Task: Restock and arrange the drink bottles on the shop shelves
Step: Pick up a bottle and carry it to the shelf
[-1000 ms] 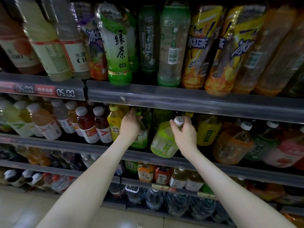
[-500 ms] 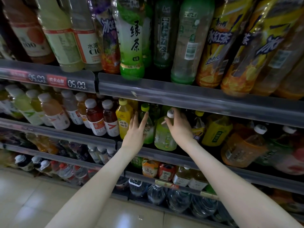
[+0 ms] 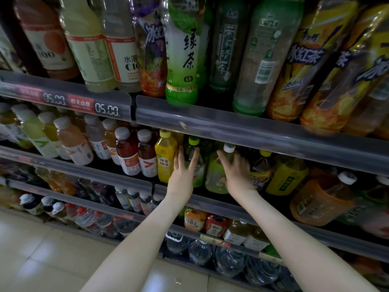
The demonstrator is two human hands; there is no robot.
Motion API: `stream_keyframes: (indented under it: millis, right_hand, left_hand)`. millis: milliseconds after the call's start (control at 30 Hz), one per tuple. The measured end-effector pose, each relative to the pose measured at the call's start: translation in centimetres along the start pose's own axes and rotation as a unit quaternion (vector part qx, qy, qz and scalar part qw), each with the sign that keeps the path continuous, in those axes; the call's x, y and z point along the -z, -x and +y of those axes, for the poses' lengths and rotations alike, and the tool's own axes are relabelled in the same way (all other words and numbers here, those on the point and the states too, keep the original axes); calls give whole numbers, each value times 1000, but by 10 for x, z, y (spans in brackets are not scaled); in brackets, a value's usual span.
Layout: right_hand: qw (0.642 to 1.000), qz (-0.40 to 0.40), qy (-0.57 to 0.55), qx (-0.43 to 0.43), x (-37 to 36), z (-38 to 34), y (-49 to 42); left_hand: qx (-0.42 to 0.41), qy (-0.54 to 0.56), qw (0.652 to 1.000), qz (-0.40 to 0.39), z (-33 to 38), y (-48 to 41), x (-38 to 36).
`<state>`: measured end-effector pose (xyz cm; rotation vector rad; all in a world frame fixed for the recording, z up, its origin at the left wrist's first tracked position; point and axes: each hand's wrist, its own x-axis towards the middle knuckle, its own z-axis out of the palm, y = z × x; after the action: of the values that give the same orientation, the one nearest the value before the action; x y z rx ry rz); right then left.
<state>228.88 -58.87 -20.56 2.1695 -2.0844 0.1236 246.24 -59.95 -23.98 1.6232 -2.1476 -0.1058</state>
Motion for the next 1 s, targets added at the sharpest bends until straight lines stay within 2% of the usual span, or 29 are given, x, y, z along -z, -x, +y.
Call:
stream_keyframes:
  millis: [100, 233, 367, 500, 633, 833, 1000]
  right_hand:
    - [999, 18, 35, -11, -1, 3, -8]
    - [997, 33, 61, -25, -5, 1, -11]
    - [997, 51, 58, -24, -13, 0, 7]
    - [991, 128, 46, -20, -25, 21, 44]
    - [988, 125, 49, -76, -27, 61, 59]
    - [988, 141, 17, -58, -25, 78, 46]
    - [989, 121, 22, -85, -27, 75, 42]
  left_hand:
    - [22, 12, 1000, -6, 1, -3, -1]
    - [9, 11, 1000, -1, 1, -11, -6]
    - [21, 41, 999, 29, 9, -17, -13]
    - [8, 84, 995, 45, 33, -3, -26]
    - [19, 38, 998, 36, 46, -2, -39]
    - [32, -51, 997, 55, 42, -25, -45]
    - [37, -46, 997, 52, 42, -29, -47]
